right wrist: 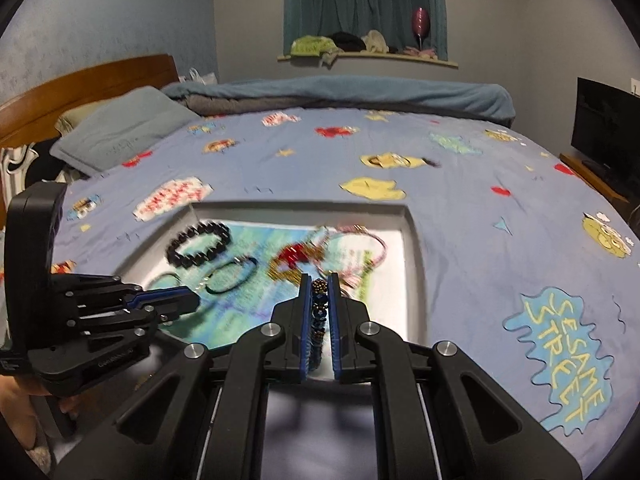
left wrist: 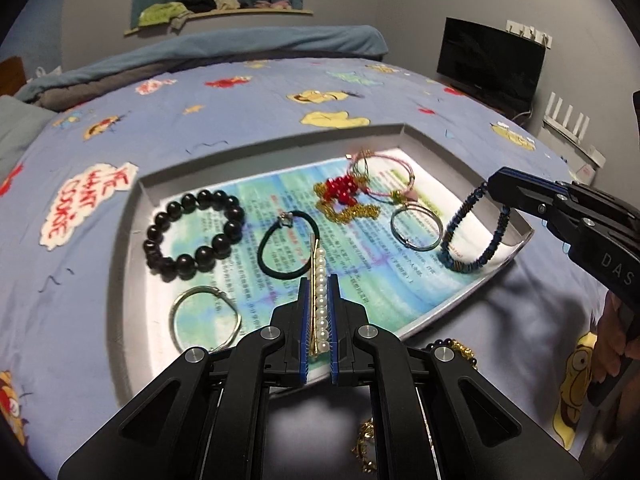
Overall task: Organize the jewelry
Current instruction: 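Lift and carry the pearl hairpin and blue bead bracelet with both tools into the box, then open both tools to release the hairpin and blue bead bracelet in the box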
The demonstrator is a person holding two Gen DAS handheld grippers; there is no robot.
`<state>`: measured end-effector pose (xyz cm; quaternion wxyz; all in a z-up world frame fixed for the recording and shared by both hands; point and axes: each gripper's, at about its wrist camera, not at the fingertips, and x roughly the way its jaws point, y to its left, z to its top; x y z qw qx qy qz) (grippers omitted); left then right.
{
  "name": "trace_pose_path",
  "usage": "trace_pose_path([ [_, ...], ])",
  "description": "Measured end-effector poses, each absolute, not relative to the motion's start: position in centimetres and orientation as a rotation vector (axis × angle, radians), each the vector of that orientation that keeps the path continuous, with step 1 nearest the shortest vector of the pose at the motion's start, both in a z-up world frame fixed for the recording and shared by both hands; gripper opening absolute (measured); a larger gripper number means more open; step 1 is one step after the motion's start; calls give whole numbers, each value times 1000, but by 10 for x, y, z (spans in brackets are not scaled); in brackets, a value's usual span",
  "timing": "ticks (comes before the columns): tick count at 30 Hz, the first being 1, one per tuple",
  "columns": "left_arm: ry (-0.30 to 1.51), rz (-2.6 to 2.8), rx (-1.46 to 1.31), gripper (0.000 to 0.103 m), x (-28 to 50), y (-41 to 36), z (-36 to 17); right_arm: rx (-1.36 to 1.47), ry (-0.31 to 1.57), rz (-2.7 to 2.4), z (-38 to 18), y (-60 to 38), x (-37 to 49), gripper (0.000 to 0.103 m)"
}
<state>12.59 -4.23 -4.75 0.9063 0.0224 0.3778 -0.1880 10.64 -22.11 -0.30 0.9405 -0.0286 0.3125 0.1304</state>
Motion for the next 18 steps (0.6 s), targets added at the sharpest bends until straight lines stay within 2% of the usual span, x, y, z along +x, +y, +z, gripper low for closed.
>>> trace_pose_path([
  [18,818,-408,-10,9,135,-41,-52,-100,732,165,-35,-236,122,8],
])
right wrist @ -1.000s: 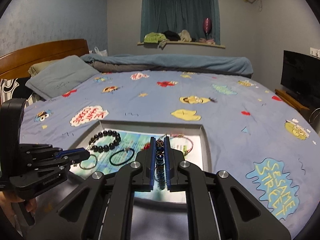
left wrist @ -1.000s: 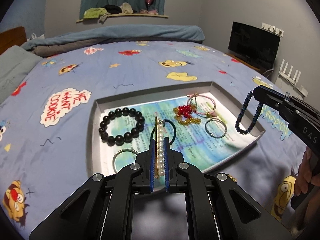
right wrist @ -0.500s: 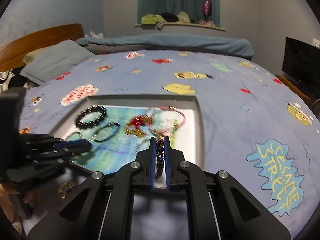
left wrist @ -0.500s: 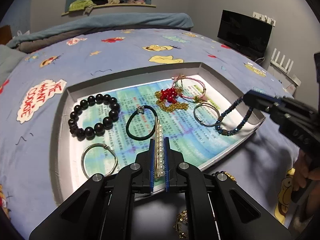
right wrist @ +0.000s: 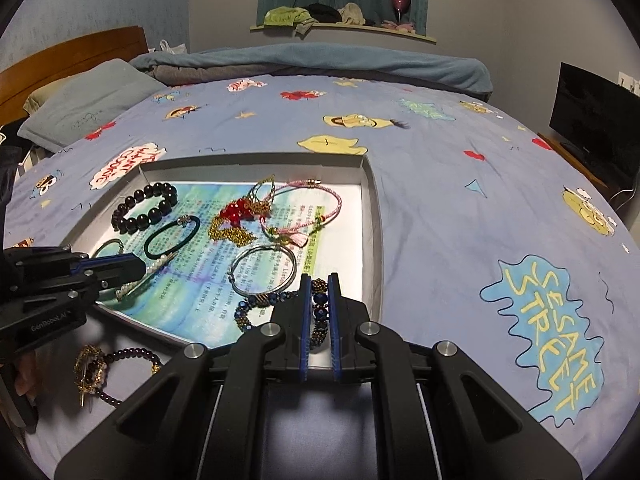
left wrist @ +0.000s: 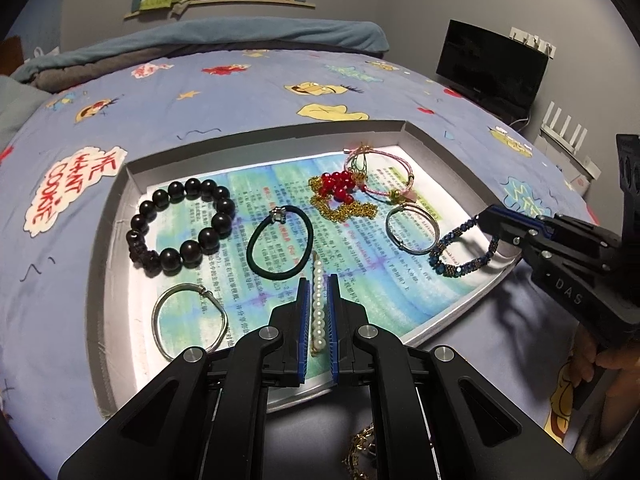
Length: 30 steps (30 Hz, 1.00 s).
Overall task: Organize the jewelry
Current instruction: 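Open both tools to release the hairpin and blue bead bracelet in the box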
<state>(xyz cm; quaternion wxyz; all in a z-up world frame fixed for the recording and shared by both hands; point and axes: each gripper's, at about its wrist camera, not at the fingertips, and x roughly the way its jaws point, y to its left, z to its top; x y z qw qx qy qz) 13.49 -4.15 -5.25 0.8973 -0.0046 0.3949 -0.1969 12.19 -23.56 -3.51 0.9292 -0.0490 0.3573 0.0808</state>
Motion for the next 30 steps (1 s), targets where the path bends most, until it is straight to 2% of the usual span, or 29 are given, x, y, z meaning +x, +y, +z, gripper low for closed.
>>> trace_pose_path([
  [6,821,-387,-7,14,136,-40,-52,-97,741,161,-39,-235,124,8],
  [18,809,-330,11,14,133,-31,-48,-89,728,154,-38,-236,123,8],
  [20,802,-320,6,24,131,-29,-46,-89,724,155,-37,-235,122,8],
  [23,790,-304,13,28,129,-25,-43,-87,711,159,-35,-233,118,11],
  [25,784,-294,12,30,127,-22,-40,-79,698,161,-32,-233,115,19],
  [28,770,-283,5,40,124,-17,-36,-69,681,162,-27,-232,113,20],
  [30,763,-276,9,42,122,-16,-34,-62,670,162,-24,-231,112,21],
])
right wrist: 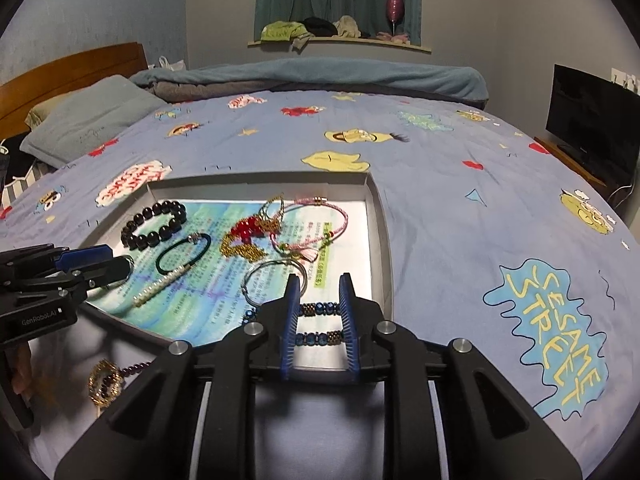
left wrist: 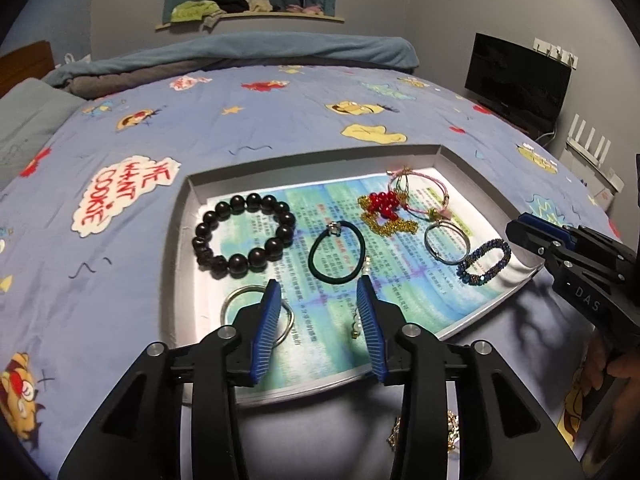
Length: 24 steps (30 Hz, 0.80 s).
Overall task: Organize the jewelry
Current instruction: 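Open both tools to release the hairpin and blue bead bracelet in the box, then move both open tools back over the last two pieces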
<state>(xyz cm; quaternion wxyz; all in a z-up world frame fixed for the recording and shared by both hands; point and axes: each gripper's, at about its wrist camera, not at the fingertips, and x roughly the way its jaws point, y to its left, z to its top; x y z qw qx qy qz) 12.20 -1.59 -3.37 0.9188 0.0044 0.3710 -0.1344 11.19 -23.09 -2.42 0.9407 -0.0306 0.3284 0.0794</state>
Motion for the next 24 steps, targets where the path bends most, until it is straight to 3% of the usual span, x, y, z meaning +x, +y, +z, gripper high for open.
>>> trace_pose_path([
  [6,750,-256,25,50,116,-13,-27,-53,657,169,-19,-226,108,30],
  [8,742,-244,30,58,112,-11,-23,-52,656,171,-18,-224,106,40],
  [10,729,-229,34,68,107,-9,-19,-45,644,175,-16,-223,103,61],
  [11,719,-220,35,75,105,-8,-16,-41,634,179,-13,-222,101,64],
  [14,698,-197,31,82,99,-4,-10,-33,614,187,-7,-221,95,74],
  [16,687,-182,21,86,95,1,-6,-26,604,192,-3,-220,91,87],
  [24,668,-155,12,91,80,10,5,-20,567,197,12,-215,75,97],
])
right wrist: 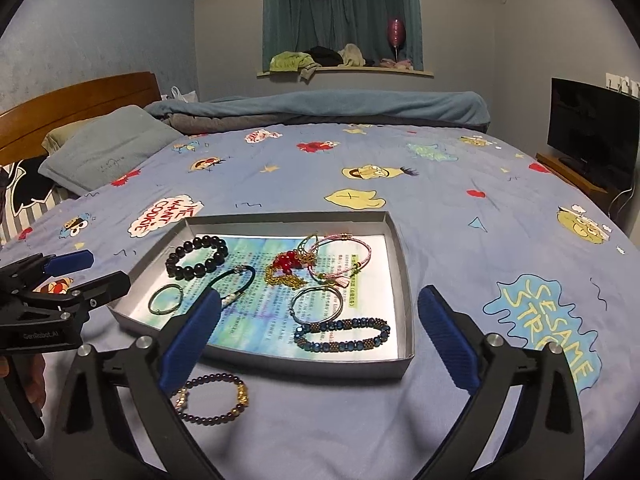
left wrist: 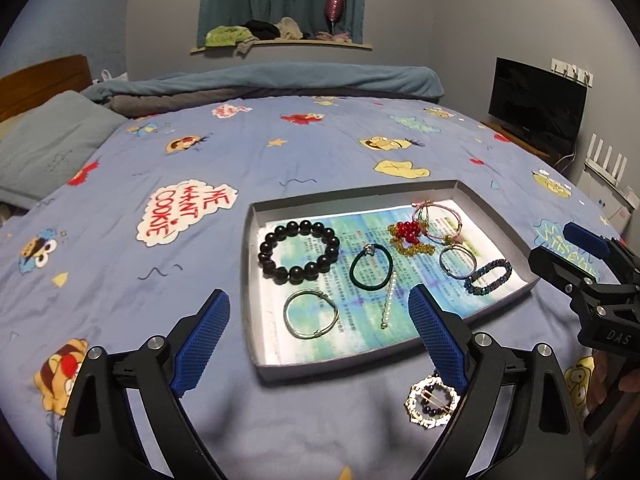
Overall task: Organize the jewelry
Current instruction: 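Move both open tools back over the last two pieces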
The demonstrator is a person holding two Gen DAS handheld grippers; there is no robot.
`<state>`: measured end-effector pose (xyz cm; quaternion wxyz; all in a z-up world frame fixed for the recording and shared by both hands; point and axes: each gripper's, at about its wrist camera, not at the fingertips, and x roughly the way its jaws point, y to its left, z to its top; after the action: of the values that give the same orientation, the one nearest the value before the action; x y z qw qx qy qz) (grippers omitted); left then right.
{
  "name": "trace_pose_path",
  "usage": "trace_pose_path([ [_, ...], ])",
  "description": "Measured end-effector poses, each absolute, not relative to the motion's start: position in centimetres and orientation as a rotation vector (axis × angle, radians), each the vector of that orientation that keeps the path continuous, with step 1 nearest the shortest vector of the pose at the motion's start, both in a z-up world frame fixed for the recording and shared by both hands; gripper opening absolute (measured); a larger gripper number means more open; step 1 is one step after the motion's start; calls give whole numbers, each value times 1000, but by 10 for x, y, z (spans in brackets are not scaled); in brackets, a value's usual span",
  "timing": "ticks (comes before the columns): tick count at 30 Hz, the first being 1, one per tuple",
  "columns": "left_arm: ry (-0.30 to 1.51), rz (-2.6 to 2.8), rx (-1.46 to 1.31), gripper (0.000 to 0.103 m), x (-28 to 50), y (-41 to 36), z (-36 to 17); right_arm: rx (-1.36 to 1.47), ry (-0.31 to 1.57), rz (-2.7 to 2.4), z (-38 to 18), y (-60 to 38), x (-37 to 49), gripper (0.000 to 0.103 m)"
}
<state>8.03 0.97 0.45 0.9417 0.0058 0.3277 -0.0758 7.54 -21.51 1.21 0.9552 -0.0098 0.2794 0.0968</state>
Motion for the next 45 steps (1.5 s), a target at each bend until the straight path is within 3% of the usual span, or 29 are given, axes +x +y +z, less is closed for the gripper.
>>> trace_pose_path([
  [20,649,-171,40,92,46,11,24,-28,587,214,24,-207,43,97],
  [29,695,-196,69,92,18,28,5,-78,610,215,23,-205,18,97],
  [42,801,-253,58,92,9,27,-43,-65,707,253,-27,-204,12,97],
  [45,807,-271,10,92,14,26,-50,-62,713,265,-36,-202,16,90],
])
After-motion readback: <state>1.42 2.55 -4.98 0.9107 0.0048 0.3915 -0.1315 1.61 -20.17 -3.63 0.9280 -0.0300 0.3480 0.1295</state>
